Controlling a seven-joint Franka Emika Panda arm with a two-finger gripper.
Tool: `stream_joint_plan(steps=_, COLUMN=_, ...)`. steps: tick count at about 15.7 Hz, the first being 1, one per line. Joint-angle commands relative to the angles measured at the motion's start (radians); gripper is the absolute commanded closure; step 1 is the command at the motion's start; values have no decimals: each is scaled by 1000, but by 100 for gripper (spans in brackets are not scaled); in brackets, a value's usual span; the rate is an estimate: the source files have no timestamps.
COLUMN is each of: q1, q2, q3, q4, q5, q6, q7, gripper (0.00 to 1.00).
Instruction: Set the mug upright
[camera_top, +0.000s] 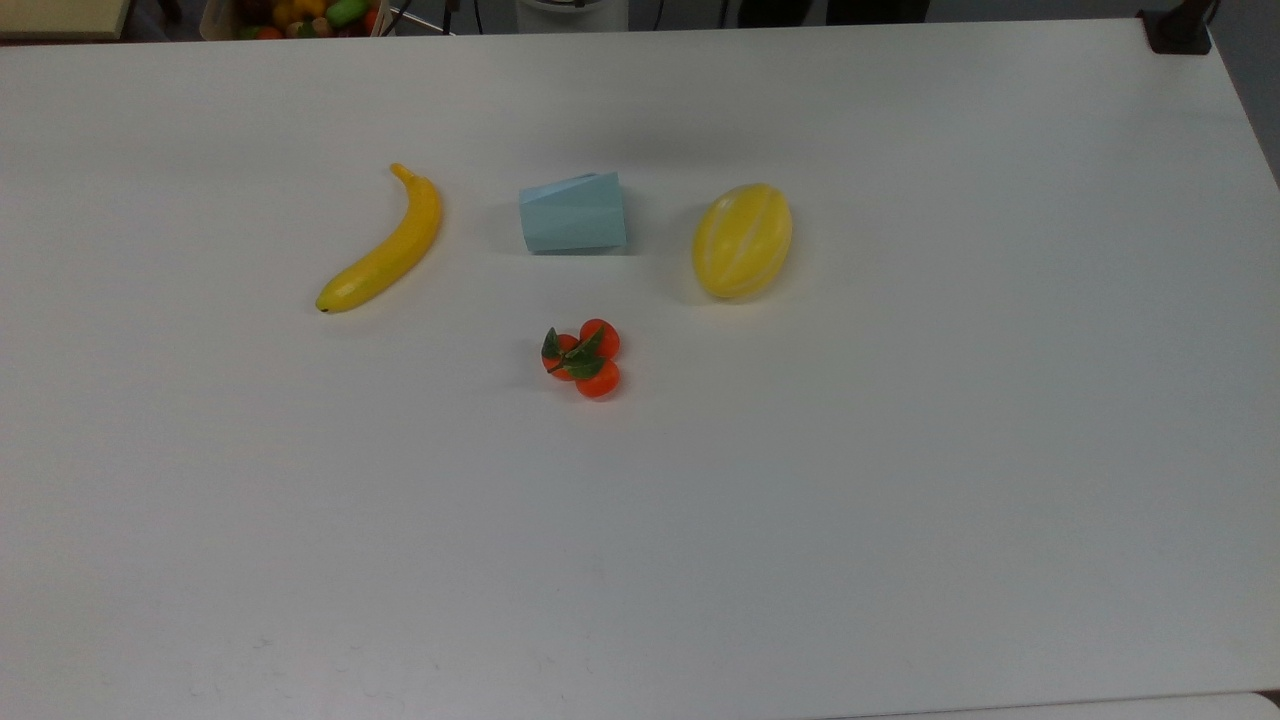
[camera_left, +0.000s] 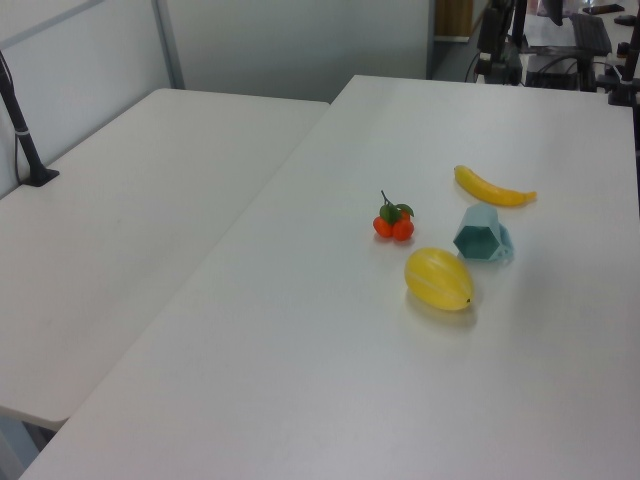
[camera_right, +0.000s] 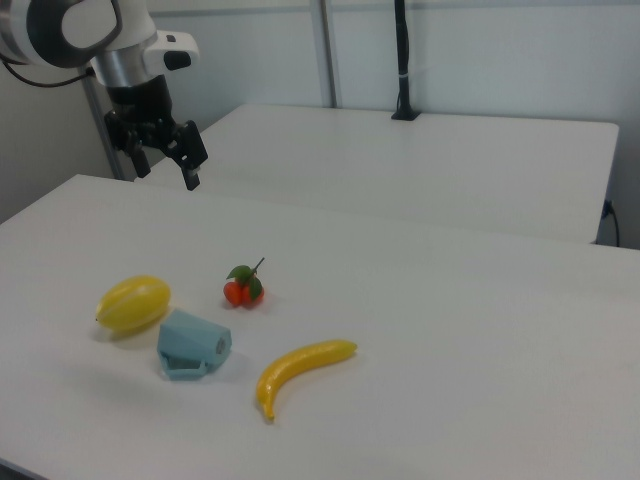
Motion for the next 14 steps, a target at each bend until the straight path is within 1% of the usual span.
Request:
stream_joint_plan(steps=1, q1=-3, q2=-11, q3=4, q4=0, q5=-3, q6=-9, q7=-8, gripper=0)
stream_joint_plan(steps=14, q1=-2, q2=-14, q3=-5, q4=2, q5=-3, q6=-11, q7=-19, gripper=0)
